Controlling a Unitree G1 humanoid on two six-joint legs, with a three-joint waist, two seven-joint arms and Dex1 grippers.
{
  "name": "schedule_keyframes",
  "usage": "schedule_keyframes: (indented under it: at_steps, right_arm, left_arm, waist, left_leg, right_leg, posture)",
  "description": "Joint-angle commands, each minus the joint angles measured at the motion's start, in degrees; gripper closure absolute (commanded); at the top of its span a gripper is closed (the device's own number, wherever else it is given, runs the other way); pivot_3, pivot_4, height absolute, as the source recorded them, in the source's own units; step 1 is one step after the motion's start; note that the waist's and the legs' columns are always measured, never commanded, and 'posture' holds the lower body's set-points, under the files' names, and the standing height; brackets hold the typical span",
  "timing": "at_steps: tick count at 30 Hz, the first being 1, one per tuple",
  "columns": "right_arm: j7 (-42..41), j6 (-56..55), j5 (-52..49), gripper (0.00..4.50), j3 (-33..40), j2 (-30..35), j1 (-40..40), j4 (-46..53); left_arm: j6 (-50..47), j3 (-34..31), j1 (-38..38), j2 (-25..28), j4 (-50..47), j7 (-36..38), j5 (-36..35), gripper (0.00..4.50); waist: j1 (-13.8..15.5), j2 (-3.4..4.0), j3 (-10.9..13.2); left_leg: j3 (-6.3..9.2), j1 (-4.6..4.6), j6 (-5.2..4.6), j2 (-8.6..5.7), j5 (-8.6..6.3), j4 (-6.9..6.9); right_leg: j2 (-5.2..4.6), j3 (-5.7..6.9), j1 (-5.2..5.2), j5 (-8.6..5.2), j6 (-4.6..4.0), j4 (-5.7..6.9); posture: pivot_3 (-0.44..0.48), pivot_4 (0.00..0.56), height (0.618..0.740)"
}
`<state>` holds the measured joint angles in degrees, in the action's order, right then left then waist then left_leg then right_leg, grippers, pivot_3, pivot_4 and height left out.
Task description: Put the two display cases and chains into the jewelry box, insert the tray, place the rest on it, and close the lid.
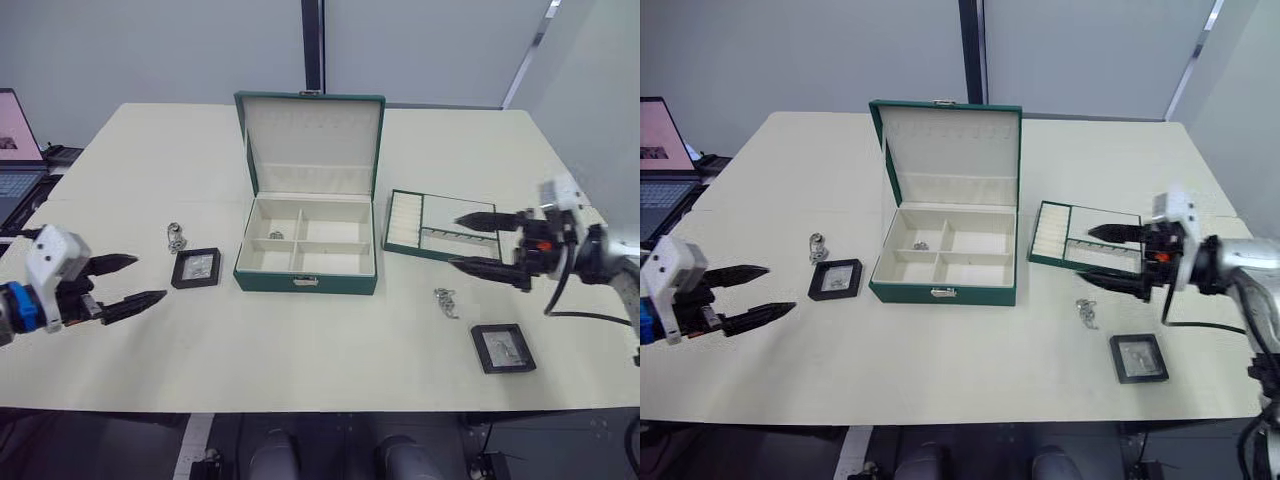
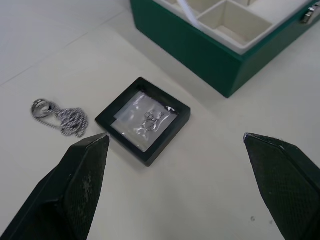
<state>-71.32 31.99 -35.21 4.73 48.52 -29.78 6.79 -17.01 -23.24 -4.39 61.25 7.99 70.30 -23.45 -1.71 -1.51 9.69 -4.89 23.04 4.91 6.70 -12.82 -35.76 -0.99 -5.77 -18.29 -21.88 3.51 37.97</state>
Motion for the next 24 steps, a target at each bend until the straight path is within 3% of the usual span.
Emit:
schedule_keyframes:
  at_steps: [1,9,15,24]
  right_arm:
    - [-0.9,0.0,-0.6,0.00,-3.5,-2.2,-4.2,3.6]
    - [-1.1,-2.0,1.8,0.00,-9.4,-7.4,-9.2,4.8]
    - [0.0,-2.1,2.6,0.00,-9.2,-7.4,-7.8,6.3]
    - [2.7,-0.8,1.6,0.00,-8.4,-7.0,-5.2,9.9]
  left_arm:
    - [5.6,6.1,-5.6,1.9,4.8,3.2,4.4,0.05]
    - [14.4,19.6,-24.3,-0.2,22.1,9.4,13.0,0.05]
    - [19.7,23.6,-27.9,-1.1,29.5,13.2,16.1,0.05]
    - [24.5,26.2,-32.9,-3.8,37.5,13.3,19.9,0.05]
  waist:
    - [0.2,-0.01,0.0]
    - [0.2,-0.06,0.0]
    - [-0.1,-0.08,0.0]
    - [0.0,-0.09,0.0]
  left_leg:
    - [0.00,-0.01,-0.02,0.00,-0.01,0.00]
    - [-0.02,0.25,0.07,0.02,0.06,-0.17]
    - [-0.22,0.63,0.11,0.13,0.12,-0.34]
    - [-0.23,0.67,0.11,0.16,0.15,-0.39]
  right_leg:
    - [0.00,0.01,-0.07,0.00,0.00,0.00]
    - [0.02,0.03,-0.56,0.00,0.00,0.20]
    - [0.02,0.04,-1.10,0.00,0.00,0.94]
    - [0.04,0.06,-1.17,0.00,0.00,1.01]
  posture:
    - [0.000,0.150,0.740]
    - [0.000,0.150,0.740]
    - [0.000,0.150,0.740]
    - [0.000,0.150,0.740]
